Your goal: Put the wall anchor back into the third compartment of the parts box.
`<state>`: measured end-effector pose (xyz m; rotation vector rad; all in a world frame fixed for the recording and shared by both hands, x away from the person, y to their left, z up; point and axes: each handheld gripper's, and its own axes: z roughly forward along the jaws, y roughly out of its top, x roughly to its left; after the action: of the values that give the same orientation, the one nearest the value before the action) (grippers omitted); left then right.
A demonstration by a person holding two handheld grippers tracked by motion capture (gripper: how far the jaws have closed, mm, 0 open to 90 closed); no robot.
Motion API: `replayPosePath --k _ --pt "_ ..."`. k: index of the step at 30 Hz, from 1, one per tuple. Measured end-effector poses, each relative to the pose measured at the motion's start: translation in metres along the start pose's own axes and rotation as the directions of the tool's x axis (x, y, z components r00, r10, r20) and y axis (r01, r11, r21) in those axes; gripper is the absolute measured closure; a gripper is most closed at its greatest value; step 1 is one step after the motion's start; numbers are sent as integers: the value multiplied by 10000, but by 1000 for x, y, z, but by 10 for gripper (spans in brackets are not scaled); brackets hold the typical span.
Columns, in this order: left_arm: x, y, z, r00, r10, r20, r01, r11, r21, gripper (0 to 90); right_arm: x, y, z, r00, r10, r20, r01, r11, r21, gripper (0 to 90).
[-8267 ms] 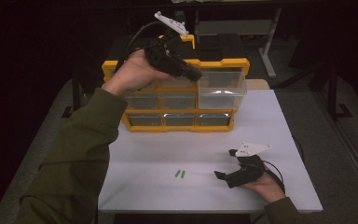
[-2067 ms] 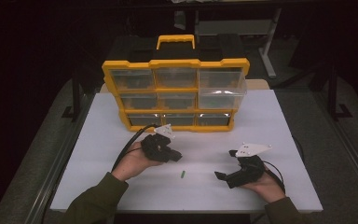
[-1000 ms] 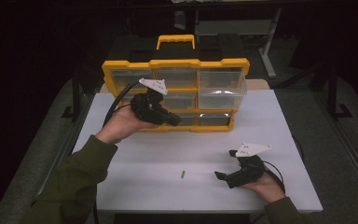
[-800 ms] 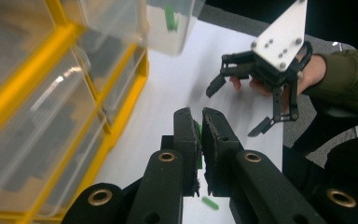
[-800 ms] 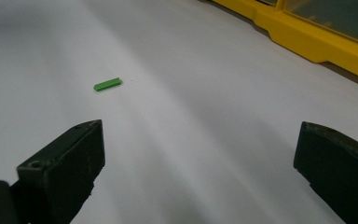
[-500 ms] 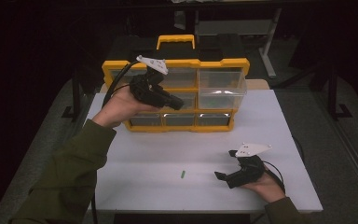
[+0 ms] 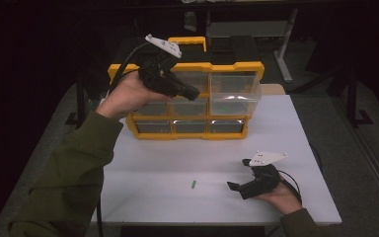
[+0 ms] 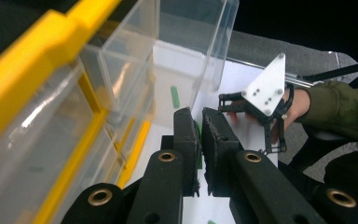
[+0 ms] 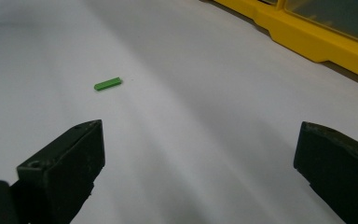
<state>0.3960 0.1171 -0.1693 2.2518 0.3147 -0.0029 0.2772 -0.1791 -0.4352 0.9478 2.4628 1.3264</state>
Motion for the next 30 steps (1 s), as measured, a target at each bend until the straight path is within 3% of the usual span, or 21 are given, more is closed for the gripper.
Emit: replayPosePath --k 13,24,30 --pt "0 36 2 9997 226 -76 -227 9997 -44 851 0 0 0 10000 17 -32 -17 10000 9 12" --pt "6 52 29 9998 139 -112 -140 9999 -41 850 0 0 0 10000 44 -67 -44 10000 -6 12" --pt "9 55 45 9994 174 -290 -164 9992 352 849 0 0 0 10000 10 -75 -10 10000 -32 12"
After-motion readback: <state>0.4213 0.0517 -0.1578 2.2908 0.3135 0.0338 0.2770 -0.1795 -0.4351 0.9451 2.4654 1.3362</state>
